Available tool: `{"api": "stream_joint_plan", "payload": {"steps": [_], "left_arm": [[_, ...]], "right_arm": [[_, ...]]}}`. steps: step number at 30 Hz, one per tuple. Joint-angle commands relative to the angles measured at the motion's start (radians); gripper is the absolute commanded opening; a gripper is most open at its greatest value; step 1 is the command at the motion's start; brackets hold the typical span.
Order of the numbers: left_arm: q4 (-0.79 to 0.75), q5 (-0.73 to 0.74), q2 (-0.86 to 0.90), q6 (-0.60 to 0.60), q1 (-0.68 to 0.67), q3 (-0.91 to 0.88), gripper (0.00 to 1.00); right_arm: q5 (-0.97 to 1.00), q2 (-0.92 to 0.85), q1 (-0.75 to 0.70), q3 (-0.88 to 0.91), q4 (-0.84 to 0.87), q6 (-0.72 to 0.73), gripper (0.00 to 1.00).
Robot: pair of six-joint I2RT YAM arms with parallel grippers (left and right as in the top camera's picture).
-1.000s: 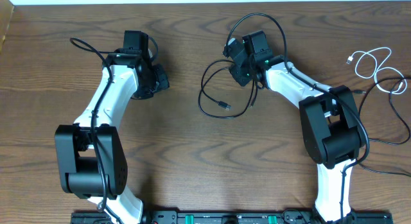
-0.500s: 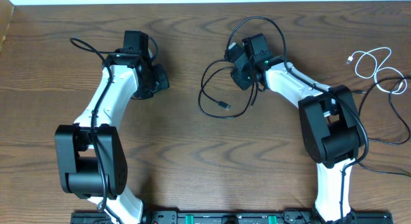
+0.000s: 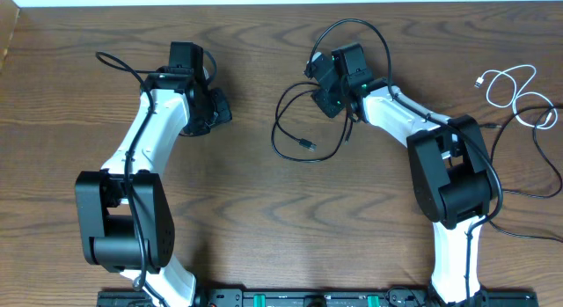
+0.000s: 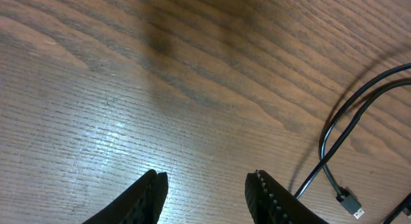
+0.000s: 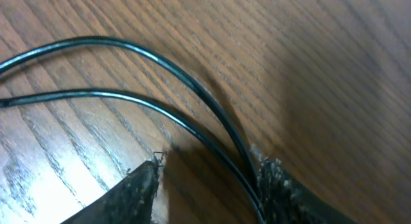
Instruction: Untangle cables
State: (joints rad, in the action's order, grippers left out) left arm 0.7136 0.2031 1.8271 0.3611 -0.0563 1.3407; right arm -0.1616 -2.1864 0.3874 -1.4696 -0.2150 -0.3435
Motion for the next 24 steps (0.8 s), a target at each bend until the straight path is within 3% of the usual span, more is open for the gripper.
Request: {"api": "stream_joint_plan", "payload": {"steps": [1,24], "left_arm": [[0.003,-0.014,0.004,-0.013,-0.002,0.005,0.45],[0.003,-0.014,0.004,-0.013,-0.002,0.005,0.45]], "right_arm": [[-0.005,-0.021,0.003,0.008,0.006,0.006,0.52],[-0.006,-0.026,0.002,0.011,-0.076,0.006,0.43]]}}
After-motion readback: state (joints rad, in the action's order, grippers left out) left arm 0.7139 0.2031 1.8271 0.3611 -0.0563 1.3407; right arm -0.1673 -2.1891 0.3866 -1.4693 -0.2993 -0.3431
